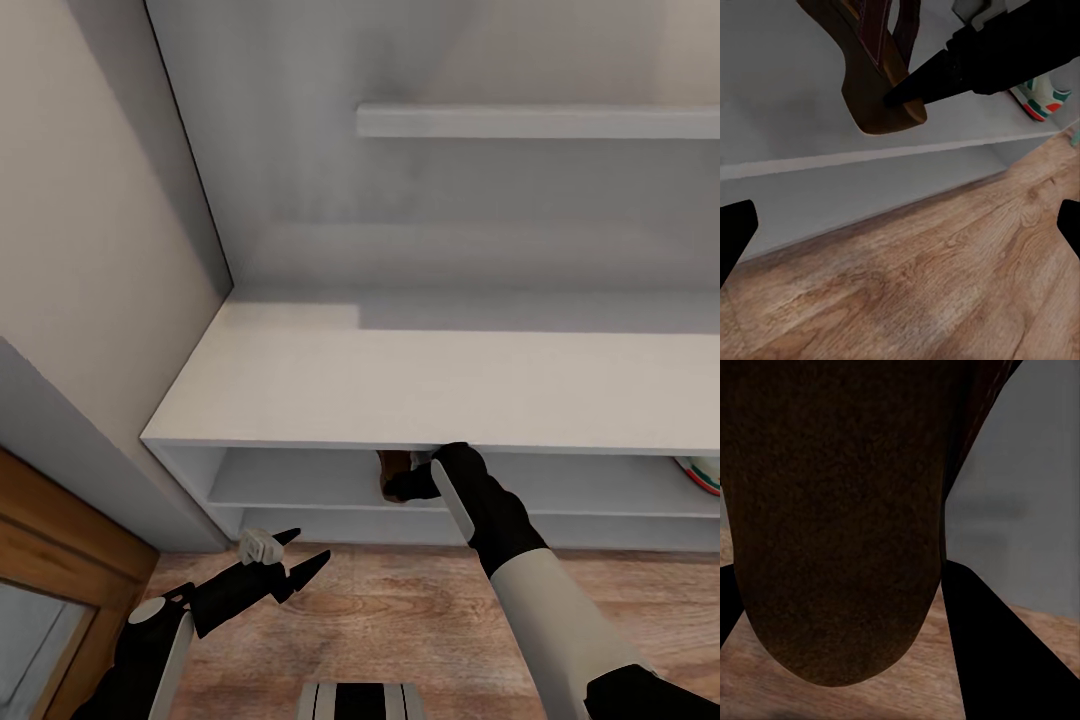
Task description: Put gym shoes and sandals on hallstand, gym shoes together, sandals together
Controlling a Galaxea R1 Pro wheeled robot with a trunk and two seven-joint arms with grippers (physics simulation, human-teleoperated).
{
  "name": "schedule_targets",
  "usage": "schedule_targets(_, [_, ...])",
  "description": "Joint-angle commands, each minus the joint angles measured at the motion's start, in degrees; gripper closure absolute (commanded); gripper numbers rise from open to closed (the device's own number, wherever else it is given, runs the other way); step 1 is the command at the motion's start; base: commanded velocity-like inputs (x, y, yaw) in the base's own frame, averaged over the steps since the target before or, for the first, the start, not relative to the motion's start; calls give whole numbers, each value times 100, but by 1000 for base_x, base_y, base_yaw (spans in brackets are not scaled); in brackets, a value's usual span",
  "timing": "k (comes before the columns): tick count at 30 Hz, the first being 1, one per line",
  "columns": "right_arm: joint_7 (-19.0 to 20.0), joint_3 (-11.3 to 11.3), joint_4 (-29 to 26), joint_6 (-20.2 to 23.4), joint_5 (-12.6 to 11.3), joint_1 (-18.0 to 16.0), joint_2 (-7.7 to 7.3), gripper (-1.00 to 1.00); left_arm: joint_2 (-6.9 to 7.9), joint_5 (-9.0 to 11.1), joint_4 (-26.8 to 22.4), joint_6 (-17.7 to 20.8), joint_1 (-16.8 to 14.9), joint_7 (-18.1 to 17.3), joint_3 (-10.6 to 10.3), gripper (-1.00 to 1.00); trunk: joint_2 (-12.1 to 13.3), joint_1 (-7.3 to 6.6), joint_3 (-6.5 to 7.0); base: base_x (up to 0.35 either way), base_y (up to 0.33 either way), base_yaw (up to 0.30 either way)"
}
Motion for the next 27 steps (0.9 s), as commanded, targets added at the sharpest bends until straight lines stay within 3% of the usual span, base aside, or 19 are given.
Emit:
schedule_targets(1, [8,-3,3,-4,7,-43,-2,100,0,1,1,-1,-1,0,-1,-100,1,1,1,0,0,0])
schedule_targets(9, [8,-3,3,-4,7,-43,-1,100,0,2,1,-1,0,0,-1,-100,1,1,1,0,0,0])
schedule_targets(10, [8,-3,3,-4,7,-43,-1,-100,0,3,1,-2,0,0,-1,-100,1,1,1,0,0,0])
schedule_targets(27, [8,-3,3,-4,7,-43,0,-100,0,2,1,-4,0,0,-1,-100,1,1,1,0,0,0])
